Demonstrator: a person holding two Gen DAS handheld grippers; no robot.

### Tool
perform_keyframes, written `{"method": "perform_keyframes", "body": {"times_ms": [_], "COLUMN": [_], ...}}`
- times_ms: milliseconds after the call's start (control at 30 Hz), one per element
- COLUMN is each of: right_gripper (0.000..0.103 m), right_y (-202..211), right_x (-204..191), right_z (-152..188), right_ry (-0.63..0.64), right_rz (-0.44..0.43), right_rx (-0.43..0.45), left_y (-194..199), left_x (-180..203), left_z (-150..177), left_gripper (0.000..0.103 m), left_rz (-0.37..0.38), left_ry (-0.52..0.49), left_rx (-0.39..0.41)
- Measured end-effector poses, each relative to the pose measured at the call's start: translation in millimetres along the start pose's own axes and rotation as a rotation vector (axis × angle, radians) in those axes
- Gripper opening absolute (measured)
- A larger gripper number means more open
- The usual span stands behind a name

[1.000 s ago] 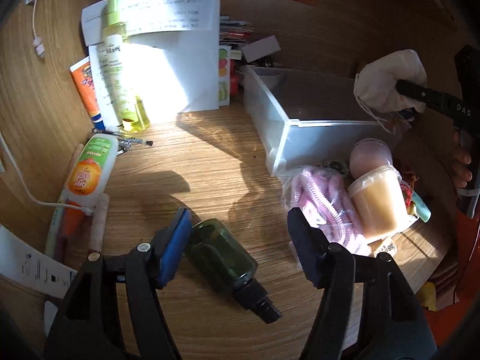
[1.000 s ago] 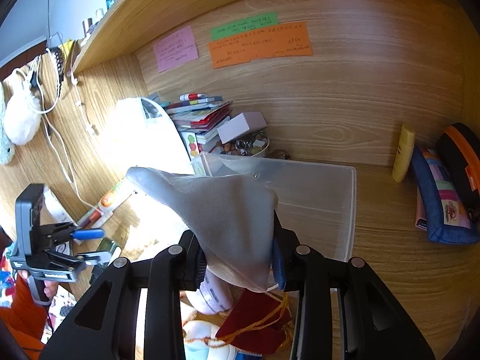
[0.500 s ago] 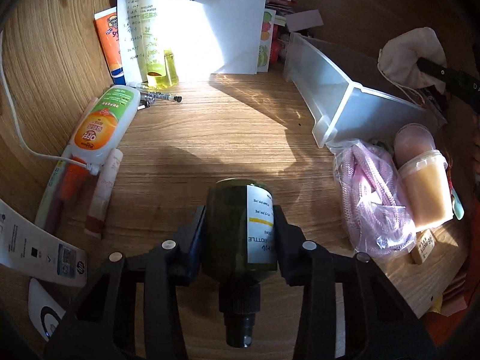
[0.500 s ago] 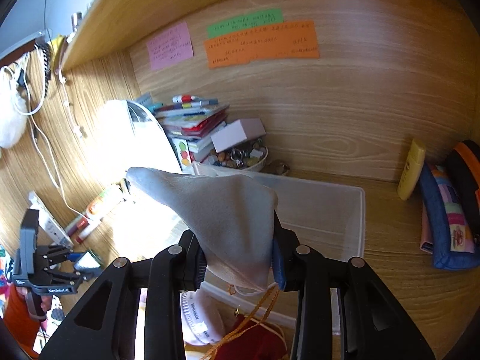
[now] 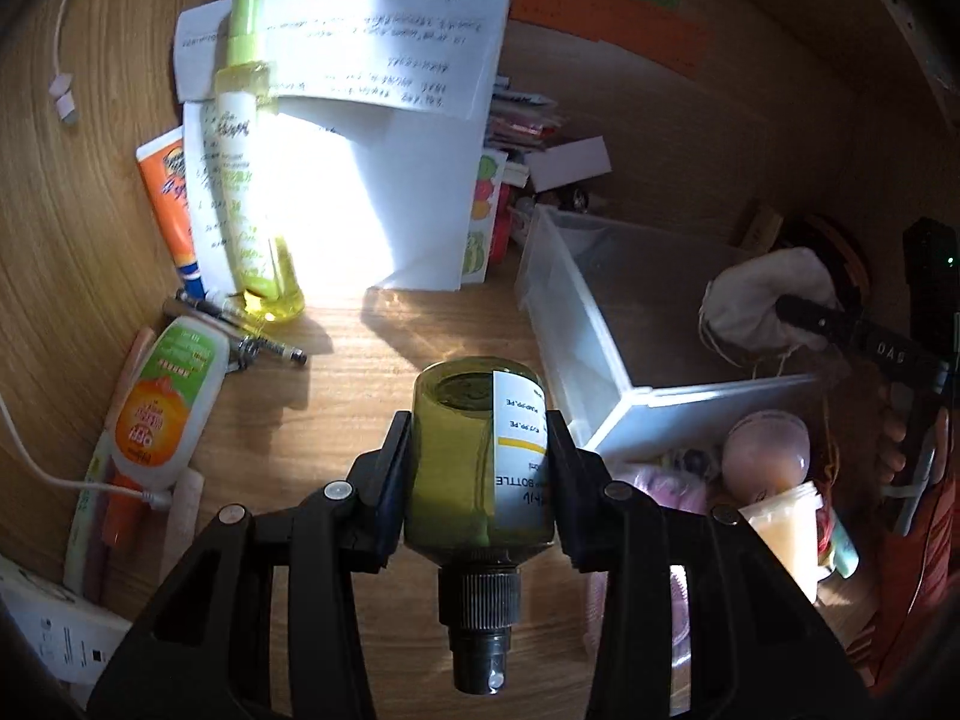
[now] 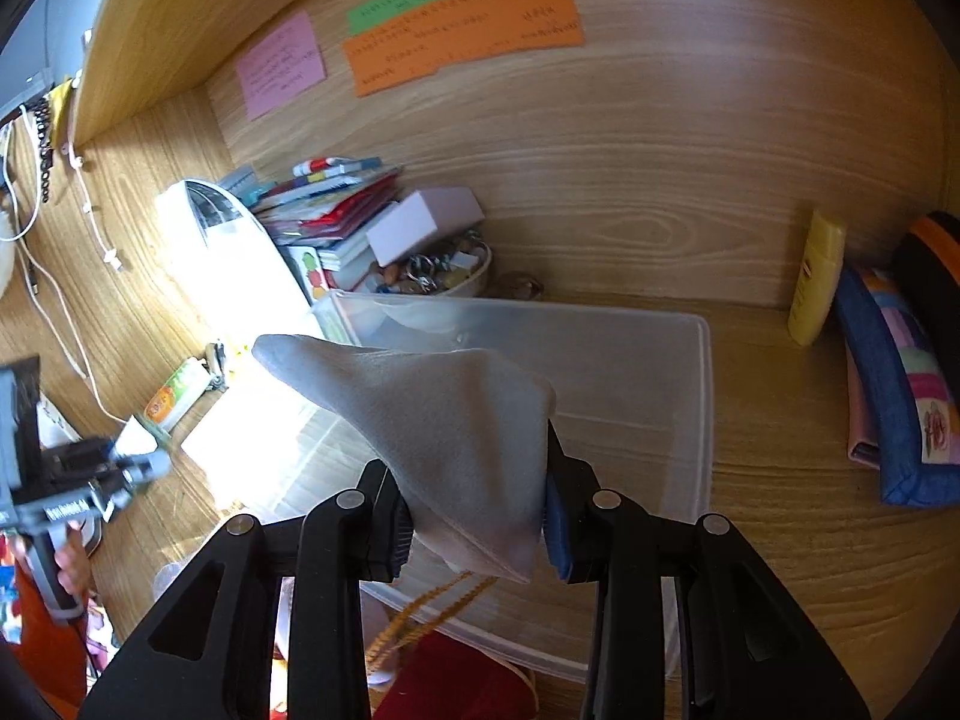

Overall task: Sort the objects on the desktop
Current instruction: 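Grasp the dark green bottle with the left tool while the right tool holds the cloth over the bin, then open the right tool to drop the cloth in the bin while the left tool releases the bottle there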

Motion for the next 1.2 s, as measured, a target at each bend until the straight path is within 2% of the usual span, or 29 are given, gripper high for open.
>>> {"method": "perform_keyframes", "body": {"times_ms": [233,433,633,1067,1133,1200], "right_gripper": [0.032,0.032,0.032,0.035,0.037,0.043], "right_y": [-3,-8,-12,-14,-14,-13], "right_x": [3,6,7,3,2,1], "right_z": [4,7,9,12,12,12], "right_ry": [-0.013,0.0,0.028,0.083,0.089,0.094], "right_rz": [0.006,0.041,0.087,0.144,0.148,0.151], "right_rx": [-0.019,-0.037,-0.048,-0.063,-0.064,-0.062], "left_y": [-11,-36,-65,-91,-95,-99], "left_x": [40,71,94,118,121,123], "left_z": [-41,-62,-64,-48,-47,-45], "left_gripper": [0.041,0.041,0.041,0.041,0.041,0.041], "left_rz": [0.062,0.091,0.109,0.121,0.127,0.122], "left_ry": [-0.071,-0.133,-0.178,-0.253,-0.254,-0.26], "left_rx": [0.041,0.026,-0.02,-0.092,-0.105,-0.114]}}
Point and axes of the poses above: each gripper's, at about its wrist camera, not at the fingertips, and y roughly against the way its jaws point, x to its right, z to its underside, the point moved 10 cm from there along -y, roughly the way its jaws point, and after that the axes turned 3 degrees about y, right-handed, at the moved point
